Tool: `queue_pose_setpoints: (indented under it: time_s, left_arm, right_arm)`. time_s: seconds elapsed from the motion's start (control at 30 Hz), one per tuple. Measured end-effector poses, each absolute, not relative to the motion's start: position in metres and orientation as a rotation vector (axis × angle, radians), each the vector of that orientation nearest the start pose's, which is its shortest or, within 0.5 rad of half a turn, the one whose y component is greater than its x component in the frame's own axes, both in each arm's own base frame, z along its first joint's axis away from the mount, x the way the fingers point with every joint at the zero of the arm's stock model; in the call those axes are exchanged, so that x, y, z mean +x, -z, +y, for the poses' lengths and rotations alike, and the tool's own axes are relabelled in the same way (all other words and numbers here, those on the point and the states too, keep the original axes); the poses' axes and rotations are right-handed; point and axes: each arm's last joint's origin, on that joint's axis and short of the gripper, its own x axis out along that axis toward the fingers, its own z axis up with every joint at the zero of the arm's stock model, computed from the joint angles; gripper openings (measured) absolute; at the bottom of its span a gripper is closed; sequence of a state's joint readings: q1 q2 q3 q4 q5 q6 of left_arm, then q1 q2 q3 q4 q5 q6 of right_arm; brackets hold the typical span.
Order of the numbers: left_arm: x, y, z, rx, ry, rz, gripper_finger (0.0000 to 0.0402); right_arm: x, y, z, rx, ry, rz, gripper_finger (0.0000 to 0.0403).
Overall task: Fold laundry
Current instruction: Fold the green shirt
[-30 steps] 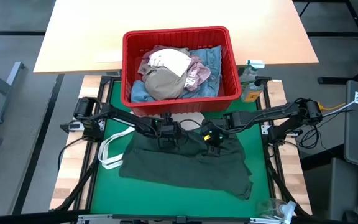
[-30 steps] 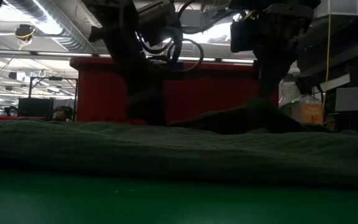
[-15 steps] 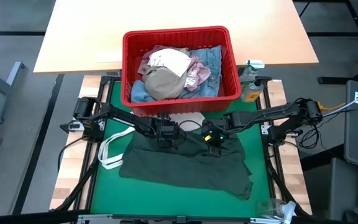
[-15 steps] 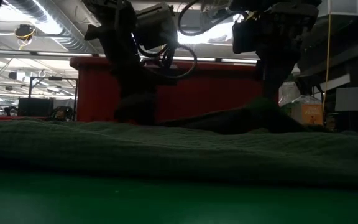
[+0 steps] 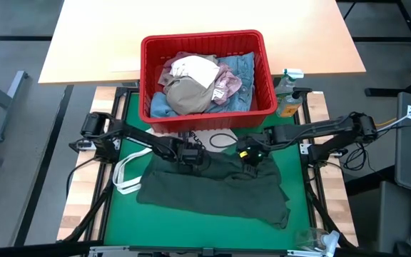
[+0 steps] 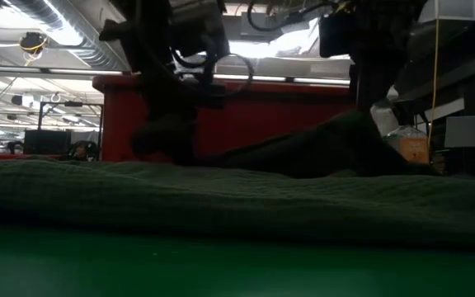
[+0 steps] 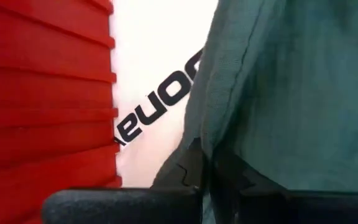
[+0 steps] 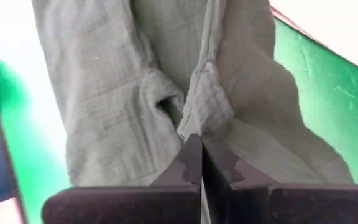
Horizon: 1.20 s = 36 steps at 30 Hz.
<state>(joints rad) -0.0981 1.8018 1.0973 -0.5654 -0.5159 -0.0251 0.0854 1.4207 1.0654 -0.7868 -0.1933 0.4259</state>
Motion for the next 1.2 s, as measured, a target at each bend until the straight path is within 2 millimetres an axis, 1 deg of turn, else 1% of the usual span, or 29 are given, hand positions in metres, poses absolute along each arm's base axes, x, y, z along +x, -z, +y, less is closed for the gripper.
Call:
queue_pose_setpoints:
  time_s: [0.07, 0.17, 0.3, 0.47, 0.6, 0.67, 0.73, 0.87, 0.97, 1.07, 1.2]
  left_arm:
    - [0.330, -0.165, -0.024, 0.373, -0.359, 1.209, 0.0005]
    - [0.323, -0.175, -0.033, 0.387, -0.328, 1.203, 0.0005]
    - [0.316, -0.187, -0.050, 0.415, -0.279, 1.179, 0.0005]
    - [0.308, -0.195, -0.071, 0.446, -0.217, 1.147, 0.0006]
    - [0.302, -0.197, -0.090, 0.461, -0.136, 1.134, 0.0007]
    - [0.296, -0.194, -0.098, 0.468, -0.097, 1.168, 0.0007]
    - [0.294, -0.194, -0.107, 0.432, -0.068, 1.156, 0.0007]
    - [0.285, -0.193, -0.121, 0.381, -0.022, 1.192, 0.0007]
    - [0.281, -0.193, -0.131, 0.370, 0.010, 1.193, 0.0007]
    - [0.278, -0.193, -0.136, 0.355, 0.012, 1.189, 0.0007]
    - [0.276, -0.193, -0.141, 0.327, 0.009, 1.187, 0.0008]
  right_arm:
    - [0.268, -0.251, 0.030, 0.464, -0.016, 1.178, 0.0000]
    - [0.266, -0.253, 0.038, 0.474, -0.044, 1.180, 0.0000]
    - [0.263, -0.254, 0.055, 0.490, -0.095, 1.198, 0.0000]
    - [0.259, -0.255, 0.078, 0.504, -0.135, 1.209, 0.0000]
    - [0.256, -0.256, 0.095, 0.530, -0.158, 1.210, 0.0000]
    - [0.251, -0.255, 0.103, 0.544, -0.164, 1.240, 0.0000]
    - [0.250, -0.256, 0.112, 0.561, -0.176, 1.234, 0.0000]
    - [0.245, -0.258, 0.128, 0.576, -0.201, 1.227, 0.0000]
    - [0.244, -0.257, 0.137, 0.546, -0.205, 1.202, 0.0000]
    - [0.245, -0.255, 0.140, 0.498, -0.146, 1.151, 0.0000]
    - [0.246, -0.253, 0.135, 0.442, -0.036, 1.103, 0.0005]
